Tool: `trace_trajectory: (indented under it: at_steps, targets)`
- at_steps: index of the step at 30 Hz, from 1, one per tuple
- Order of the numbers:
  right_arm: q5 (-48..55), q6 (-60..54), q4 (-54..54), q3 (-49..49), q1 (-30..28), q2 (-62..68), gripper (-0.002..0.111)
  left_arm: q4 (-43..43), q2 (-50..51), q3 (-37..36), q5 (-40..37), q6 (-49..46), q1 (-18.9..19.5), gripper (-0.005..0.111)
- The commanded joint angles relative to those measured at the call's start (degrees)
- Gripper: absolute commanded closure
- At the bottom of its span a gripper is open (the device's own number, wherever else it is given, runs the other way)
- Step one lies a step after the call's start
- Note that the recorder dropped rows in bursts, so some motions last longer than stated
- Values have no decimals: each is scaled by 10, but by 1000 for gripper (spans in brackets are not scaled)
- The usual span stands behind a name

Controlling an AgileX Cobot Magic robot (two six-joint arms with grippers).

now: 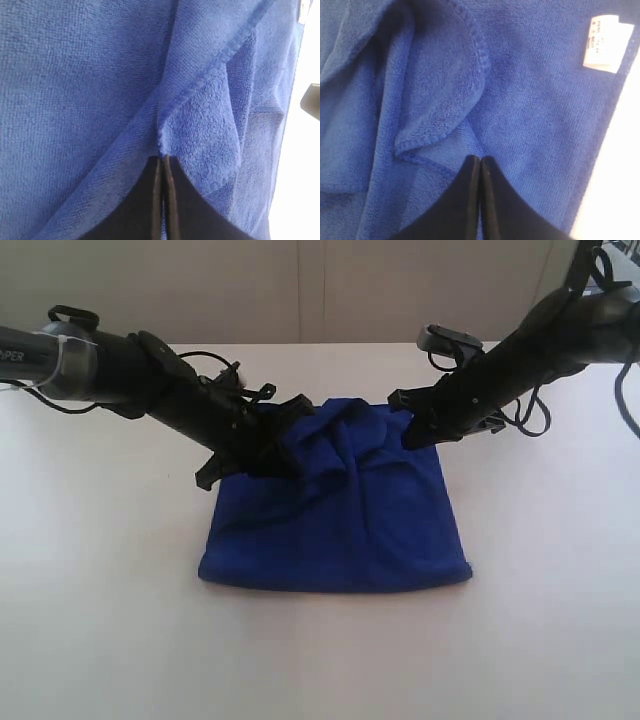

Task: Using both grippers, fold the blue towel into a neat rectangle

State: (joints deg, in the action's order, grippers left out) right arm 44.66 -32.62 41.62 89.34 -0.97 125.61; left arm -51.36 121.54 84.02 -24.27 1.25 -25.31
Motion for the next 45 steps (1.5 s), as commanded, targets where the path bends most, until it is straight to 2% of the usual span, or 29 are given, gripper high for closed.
trace_trajectory:
  at_steps: [1,7,14,20,28,35,40,45]
  targets:
    - [1,-7,3,2,-2,-2,108,-9,-2,0,-15,-13,0,107]
    - [1,-4,3,2,-3,-2,108,-1,-30,0,-39,-82,12,107]
    - [-17,-4,13,2,-2,-2,108,104,-73,0,-50,-92,57,107]
    - [-62,-11,39,2,6,-2,108,158,-69,0,-53,-92,64,107]
    - [-83,-87,125,2,15,-2,91,227,-68,0,-58,-87,64,107]
    - [-166,-87,125,2,33,10,94,254,-68,0,-72,-86,64,107]
    - [-193,-96,125,2,47,30,108,254,-68,0,-72,-86,64,107]
    - [-184,-97,125,2,60,49,108,254,-68,0,-74,-86,64,107]
